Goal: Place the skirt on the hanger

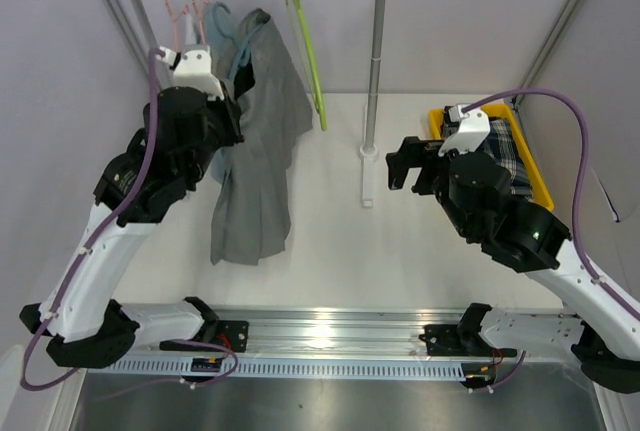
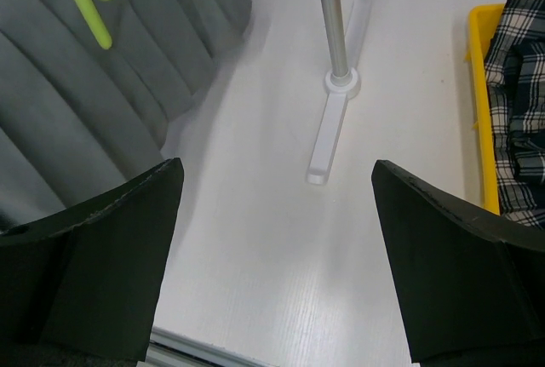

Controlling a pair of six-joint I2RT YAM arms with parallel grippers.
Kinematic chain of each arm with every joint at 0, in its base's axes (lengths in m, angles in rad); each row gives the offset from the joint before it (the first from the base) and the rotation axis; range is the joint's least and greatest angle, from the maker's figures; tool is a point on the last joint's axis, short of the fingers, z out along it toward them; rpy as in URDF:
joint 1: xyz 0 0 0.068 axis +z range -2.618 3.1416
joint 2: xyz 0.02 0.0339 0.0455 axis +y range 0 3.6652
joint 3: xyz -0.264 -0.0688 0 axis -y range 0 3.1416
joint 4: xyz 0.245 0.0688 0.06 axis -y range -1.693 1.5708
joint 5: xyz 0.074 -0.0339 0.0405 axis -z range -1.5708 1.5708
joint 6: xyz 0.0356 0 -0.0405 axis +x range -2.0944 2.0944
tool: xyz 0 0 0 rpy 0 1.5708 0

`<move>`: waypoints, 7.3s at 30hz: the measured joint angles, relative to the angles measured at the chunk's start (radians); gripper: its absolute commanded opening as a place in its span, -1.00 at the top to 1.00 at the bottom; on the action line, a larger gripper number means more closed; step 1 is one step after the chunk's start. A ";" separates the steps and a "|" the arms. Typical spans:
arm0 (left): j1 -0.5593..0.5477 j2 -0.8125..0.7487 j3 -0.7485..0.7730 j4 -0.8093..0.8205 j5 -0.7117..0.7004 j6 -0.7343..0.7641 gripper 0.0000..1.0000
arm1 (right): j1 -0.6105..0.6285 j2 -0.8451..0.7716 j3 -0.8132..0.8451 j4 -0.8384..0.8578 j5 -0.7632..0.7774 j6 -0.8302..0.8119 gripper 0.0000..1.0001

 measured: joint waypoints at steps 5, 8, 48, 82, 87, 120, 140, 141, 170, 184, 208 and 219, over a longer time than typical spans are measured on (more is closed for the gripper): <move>0.062 0.060 0.098 0.052 0.030 0.018 1.00 | -0.002 -0.015 0.000 -0.003 0.000 0.000 -0.96; 0.085 0.088 0.137 0.082 0.050 0.039 1.00 | -0.002 -0.029 0.000 -0.003 0.000 0.000 -0.95; 0.328 0.316 0.175 0.196 0.404 0.103 -0.28 | -0.026 -0.071 -0.071 0.009 -0.020 0.000 -0.98; 0.306 -0.457 -0.658 0.396 0.816 -0.148 -0.62 | -1.065 0.662 -0.029 0.007 -0.448 0.110 -0.86; 0.270 -0.488 -0.757 0.399 0.890 -0.180 -0.59 | -1.064 0.843 0.048 0.040 -0.417 0.112 -0.81; 0.224 -0.377 -0.875 0.505 1.004 -0.176 -0.54 | -0.875 0.471 0.667 -0.168 -0.331 0.057 1.00; -0.099 -0.206 -0.988 0.959 0.801 -0.249 -0.62 | -0.459 0.401 0.795 -0.205 -0.317 0.013 1.00; -0.109 -0.192 -0.988 0.978 0.774 -0.256 -0.62 | -0.449 0.398 0.792 -0.207 -0.316 0.013 1.00; -0.275 -0.053 -0.756 0.743 0.182 -0.296 1.00 | -0.389 0.249 0.631 -0.268 -0.297 0.006 1.00; -0.274 -0.180 -0.483 0.406 0.092 -0.171 1.00 | -0.647 0.164 0.428 -0.376 -0.539 0.034 1.00; -0.198 -0.138 -1.154 0.406 0.256 -0.388 0.96 | -0.566 -0.174 -0.725 -0.104 -0.693 0.346 0.18; -0.045 0.000 -1.192 0.579 0.423 -0.380 0.95 | -0.684 -0.024 -0.763 0.032 -0.781 0.298 1.00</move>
